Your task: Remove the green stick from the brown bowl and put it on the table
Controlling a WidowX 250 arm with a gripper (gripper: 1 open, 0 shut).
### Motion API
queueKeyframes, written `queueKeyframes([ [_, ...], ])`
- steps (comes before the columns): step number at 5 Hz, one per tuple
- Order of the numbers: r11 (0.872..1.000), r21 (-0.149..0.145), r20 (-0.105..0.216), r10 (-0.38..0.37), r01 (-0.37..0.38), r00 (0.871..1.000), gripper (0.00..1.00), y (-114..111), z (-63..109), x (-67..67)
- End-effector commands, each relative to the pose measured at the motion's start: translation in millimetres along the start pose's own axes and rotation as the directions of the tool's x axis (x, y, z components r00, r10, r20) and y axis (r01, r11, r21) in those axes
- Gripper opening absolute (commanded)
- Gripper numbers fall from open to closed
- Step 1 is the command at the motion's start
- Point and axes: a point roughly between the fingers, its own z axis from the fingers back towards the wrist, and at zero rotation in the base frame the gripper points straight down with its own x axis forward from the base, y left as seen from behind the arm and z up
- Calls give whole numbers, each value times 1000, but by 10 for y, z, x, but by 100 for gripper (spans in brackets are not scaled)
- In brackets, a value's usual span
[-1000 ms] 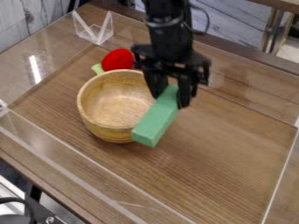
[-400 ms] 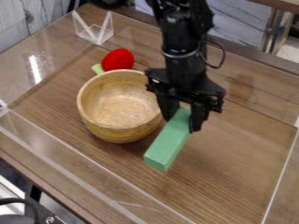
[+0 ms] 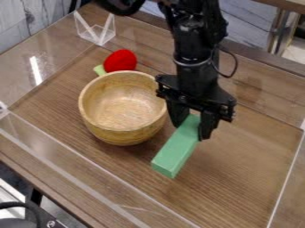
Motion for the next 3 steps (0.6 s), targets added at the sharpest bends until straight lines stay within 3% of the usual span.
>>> queueKeyframes([
  [1,998,-3,32,-69,69,997,0,-5,37,51],
  [3,981,-9,15,-193,193,981,0,93,-80,20],
])
